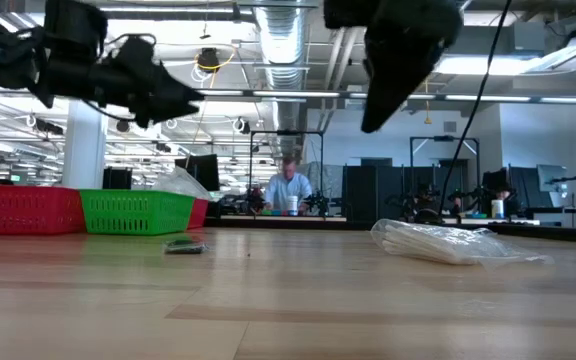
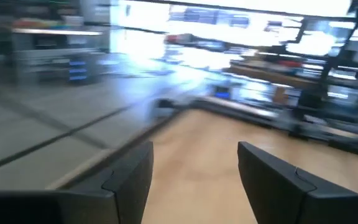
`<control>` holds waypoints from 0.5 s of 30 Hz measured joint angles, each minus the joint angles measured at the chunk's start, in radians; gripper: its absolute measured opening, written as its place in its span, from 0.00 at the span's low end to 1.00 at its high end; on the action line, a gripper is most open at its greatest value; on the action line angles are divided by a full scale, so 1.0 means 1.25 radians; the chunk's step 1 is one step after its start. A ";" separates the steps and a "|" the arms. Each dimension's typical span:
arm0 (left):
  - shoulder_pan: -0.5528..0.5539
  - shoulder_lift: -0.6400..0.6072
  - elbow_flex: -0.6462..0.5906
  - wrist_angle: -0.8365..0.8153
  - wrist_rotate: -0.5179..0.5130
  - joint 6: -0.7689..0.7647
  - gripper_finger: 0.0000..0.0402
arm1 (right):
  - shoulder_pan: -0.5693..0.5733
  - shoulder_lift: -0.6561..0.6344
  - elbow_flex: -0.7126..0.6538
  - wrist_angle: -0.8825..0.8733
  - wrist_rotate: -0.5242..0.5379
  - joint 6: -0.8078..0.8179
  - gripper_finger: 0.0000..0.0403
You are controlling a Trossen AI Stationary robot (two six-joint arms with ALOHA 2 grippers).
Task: Pick & Place Travel size toiletries
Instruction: Put the white cotton pack into the top red bin
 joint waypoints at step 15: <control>-0.459 0.124 0.004 0.031 -0.307 0.061 0.50 | 0.146 0.077 0.002 -0.028 0.011 0.079 0.25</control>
